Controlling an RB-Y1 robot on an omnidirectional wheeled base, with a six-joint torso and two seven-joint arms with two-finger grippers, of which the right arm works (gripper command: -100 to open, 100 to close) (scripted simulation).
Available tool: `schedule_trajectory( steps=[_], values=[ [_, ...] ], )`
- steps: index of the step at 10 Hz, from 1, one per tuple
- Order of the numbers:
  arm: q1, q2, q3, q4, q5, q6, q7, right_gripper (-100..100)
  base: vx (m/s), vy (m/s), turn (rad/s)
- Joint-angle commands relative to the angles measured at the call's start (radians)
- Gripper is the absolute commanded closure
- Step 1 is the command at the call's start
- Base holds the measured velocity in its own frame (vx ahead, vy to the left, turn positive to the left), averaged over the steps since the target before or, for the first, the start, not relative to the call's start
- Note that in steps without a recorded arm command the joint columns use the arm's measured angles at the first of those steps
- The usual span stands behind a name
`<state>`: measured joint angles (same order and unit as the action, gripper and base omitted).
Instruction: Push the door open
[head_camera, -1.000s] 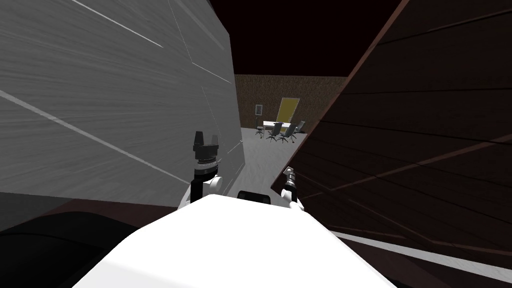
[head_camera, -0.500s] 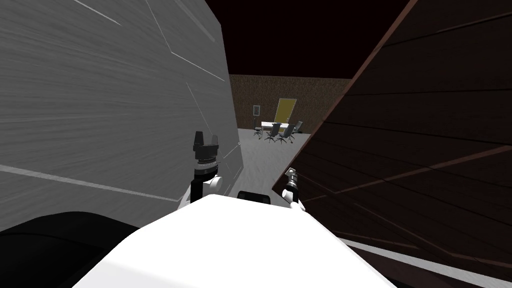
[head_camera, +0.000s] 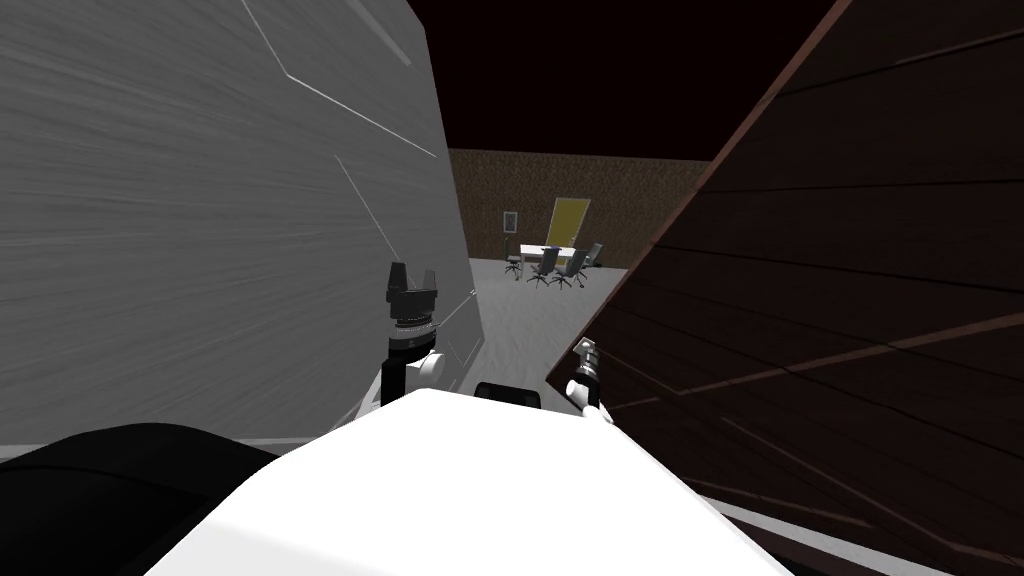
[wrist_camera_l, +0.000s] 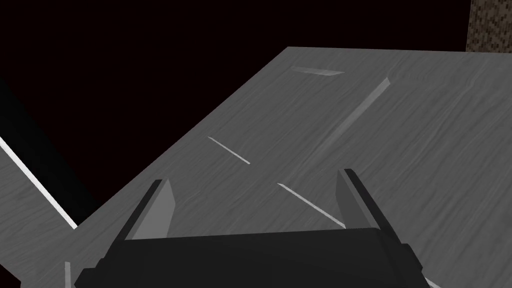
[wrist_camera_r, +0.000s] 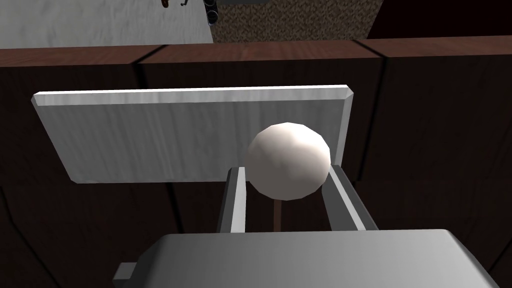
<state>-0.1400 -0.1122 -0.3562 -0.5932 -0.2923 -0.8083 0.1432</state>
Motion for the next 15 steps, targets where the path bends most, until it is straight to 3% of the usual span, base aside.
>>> schedule_trajectory(
  steps=[1, 11, 12, 15],
  values=[
    [0.0, -0.002, -0.015, -0.01, -0.01, -0.001, 0.008, 100, 0.167, 0.007, -0.035],
    [0.008, -0.017, -0.112, -0.005, -0.074, -0.012, 0.05, 100, 0.191, -0.017, -0.038],
    [0.022, -0.012, -0.111, -0.024, -0.073, 0.0, 0.051, 100, 0.064, -0.015, -0.023],
    [0.025, -0.018, -0.146, -0.023, -0.096, -0.006, 0.067, 100, 0.18, -0.048, -0.035]
  ],
)
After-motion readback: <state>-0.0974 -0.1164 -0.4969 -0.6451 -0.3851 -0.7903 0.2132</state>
